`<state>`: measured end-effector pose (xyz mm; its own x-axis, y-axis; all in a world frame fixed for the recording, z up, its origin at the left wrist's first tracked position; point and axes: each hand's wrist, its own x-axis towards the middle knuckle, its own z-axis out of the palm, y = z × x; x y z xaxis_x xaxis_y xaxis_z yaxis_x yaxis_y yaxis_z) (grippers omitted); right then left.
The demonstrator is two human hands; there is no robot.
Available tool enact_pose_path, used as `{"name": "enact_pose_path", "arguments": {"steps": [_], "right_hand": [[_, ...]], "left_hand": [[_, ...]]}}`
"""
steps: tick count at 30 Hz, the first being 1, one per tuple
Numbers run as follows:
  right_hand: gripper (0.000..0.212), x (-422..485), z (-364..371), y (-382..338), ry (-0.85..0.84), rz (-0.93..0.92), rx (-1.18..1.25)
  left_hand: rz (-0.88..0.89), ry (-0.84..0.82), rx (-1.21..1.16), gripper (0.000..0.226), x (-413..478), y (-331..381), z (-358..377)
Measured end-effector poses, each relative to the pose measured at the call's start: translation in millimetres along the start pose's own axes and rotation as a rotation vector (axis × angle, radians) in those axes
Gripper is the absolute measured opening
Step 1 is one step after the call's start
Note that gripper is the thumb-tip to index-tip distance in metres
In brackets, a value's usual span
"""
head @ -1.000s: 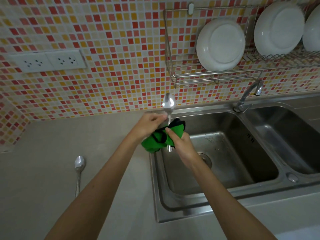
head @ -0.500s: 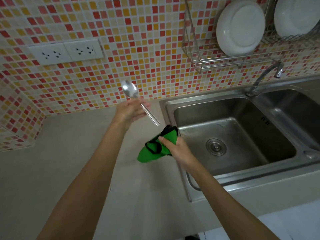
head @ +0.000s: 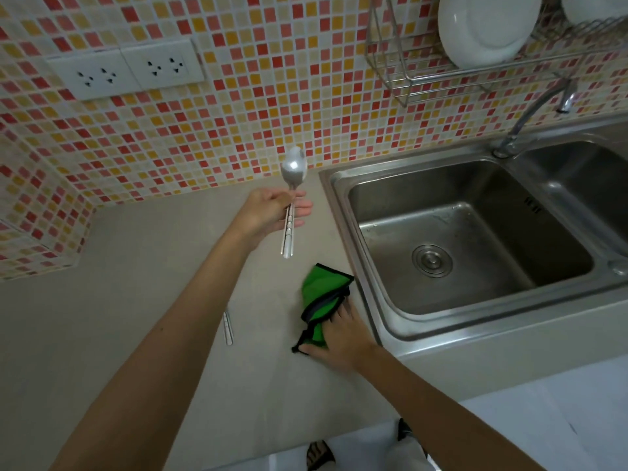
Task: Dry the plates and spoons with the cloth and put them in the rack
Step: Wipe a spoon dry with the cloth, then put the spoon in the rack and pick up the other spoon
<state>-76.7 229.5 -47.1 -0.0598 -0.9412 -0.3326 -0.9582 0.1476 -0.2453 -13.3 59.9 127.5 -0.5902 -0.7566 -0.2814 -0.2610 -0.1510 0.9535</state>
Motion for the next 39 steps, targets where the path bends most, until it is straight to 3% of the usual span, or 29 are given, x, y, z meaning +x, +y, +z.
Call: {"name": "enact_pose_path", "arguments": {"steps": [2, 5, 7, 9, 11, 17, 20, 22, 27, 34, 36, 38, 39], "right_hand": [[0.099, -3.4, -23.8, 2.8, -0.086, -0.009, 0.009], [0.059, -8.6, -78.0, 16.6, -0.197, -0.071, 0.045], [0.052, -13.7, -115.1, 31.5, -0.272, -0.098, 0.104], [0.049, -20.9, -152.9, 52.3, -0.226, -0.103, 0.150], [0.051, -28.2, -189.6, 79.4, -0.079, -0.088, 0.146], [0.033, -34.3, -296.0, 202.4, 0.575, 0.038, 0.269], [0.023, -27.2, -332.4, 254.6, 0.996, -0.016, 0.326], [0.023, -15.0, -346.6, 284.8, 1.124, -0.043, 0.276], [0.027, 18.0, -348.5, 330.9, 1.004, -0.030, 0.093], [0.034, 27.7, -341.2, 343.5, 1.055, -0.118, 0.105], [0.036, 28.6, -338.7, 344.7, 1.074, -0.142, 0.113], [0.041, 29.1, -337.1, 345.7, 1.088, -0.149, 0.112], [0.043, 29.6, -336.5, 345.6, 1.096, -0.148, 0.109]], "left_hand": [[0.032, -0.017, -0.021, 0.024, -0.4, 10.6, 13.0], [0.093, -0.026, -0.025, 0.020, 4.9, 36.2, 36.4], [0.134, -0.013, -0.033, 0.020, 10.7, 58.2, 54.6], [0.165, 0.010, -0.065, 0.022, 17.2, 80.8, 75.2], [0.201, 0.011, -0.104, 0.022, 26.6, 102.1, 96.9], [0.305, 0.054, -0.104, 0.022, 69.7, 173.8, 176.7], [0.328, 0.141, -0.040, 0.020, 103.7, 200.3, 206.9], [0.322, 0.230, 0.024, 0.017, 130.3, 211.6, 219.7], [0.169, 0.393, 0.194, 0.014, 188.4, 214.9, 237.2], [0.040, 0.453, 0.249, 0.010, 250.9, 198.9, 241.6], [0.019, 0.450, 0.292, 0.020, 255.4, 197.1, 247.9], [0.012, 0.454, 0.396, 0.008, 255.9, 198.6, 255.8], [0.016, 0.475, 0.434, 0.020, 259.9, 197.4, 257.4]]}}
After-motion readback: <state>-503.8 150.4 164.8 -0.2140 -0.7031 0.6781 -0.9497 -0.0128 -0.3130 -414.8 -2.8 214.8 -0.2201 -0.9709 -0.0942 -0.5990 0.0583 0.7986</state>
